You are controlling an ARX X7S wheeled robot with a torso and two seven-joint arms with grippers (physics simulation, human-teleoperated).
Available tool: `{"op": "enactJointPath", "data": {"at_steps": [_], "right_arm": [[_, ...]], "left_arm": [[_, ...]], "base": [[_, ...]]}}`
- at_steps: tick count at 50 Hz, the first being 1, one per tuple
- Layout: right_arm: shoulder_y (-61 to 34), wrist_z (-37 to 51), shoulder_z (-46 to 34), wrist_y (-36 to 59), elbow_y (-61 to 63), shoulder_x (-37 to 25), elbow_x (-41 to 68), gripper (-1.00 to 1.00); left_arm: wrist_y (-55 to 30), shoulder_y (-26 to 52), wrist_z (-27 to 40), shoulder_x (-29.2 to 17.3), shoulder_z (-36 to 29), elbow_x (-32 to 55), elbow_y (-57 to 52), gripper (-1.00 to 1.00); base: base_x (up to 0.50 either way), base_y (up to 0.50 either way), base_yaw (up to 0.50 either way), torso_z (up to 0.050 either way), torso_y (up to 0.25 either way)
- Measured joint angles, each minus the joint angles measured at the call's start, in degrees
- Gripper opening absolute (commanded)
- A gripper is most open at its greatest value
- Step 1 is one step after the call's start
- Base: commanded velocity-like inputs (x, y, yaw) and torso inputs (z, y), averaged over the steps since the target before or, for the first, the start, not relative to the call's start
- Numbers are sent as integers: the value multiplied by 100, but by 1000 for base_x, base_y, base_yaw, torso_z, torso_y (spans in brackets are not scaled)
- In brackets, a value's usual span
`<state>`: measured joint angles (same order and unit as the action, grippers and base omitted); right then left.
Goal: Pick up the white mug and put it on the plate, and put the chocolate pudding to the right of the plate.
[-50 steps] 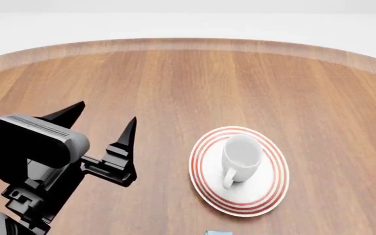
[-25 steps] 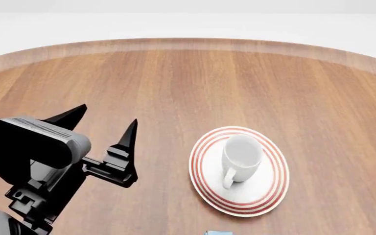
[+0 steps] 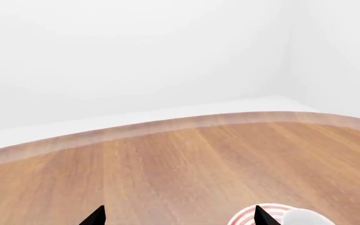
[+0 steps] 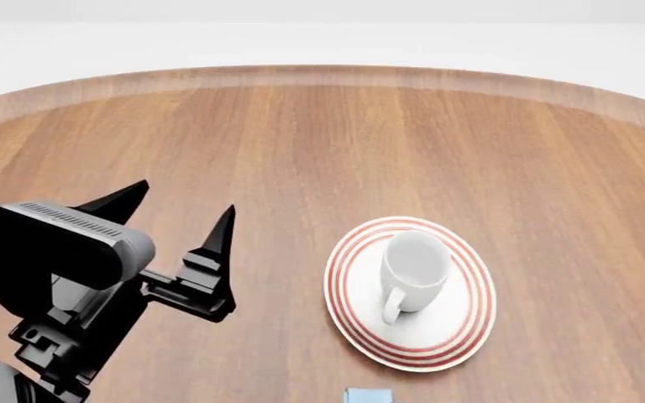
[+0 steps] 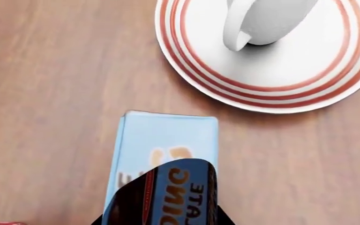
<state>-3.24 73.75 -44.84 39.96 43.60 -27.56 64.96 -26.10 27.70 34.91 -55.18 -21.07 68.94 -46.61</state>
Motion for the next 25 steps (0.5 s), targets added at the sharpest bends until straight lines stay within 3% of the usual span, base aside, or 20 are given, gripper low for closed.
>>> {"op": "enactJointPath", "data": {"at_steps": [16, 25], "right_arm": [[-312, 649, 63, 208, 795, -124, 523, -100], [-1370, 1308, -914, -525, 1288, -532, 798, -100]], "left_arm": [[24, -4, 9, -56, 42, 69, -37, 100], [55, -14, -12, -87, 73, 102, -60, 100]], "base": [[0, 0, 0, 0, 0], [0, 0, 0, 0, 0]]}}
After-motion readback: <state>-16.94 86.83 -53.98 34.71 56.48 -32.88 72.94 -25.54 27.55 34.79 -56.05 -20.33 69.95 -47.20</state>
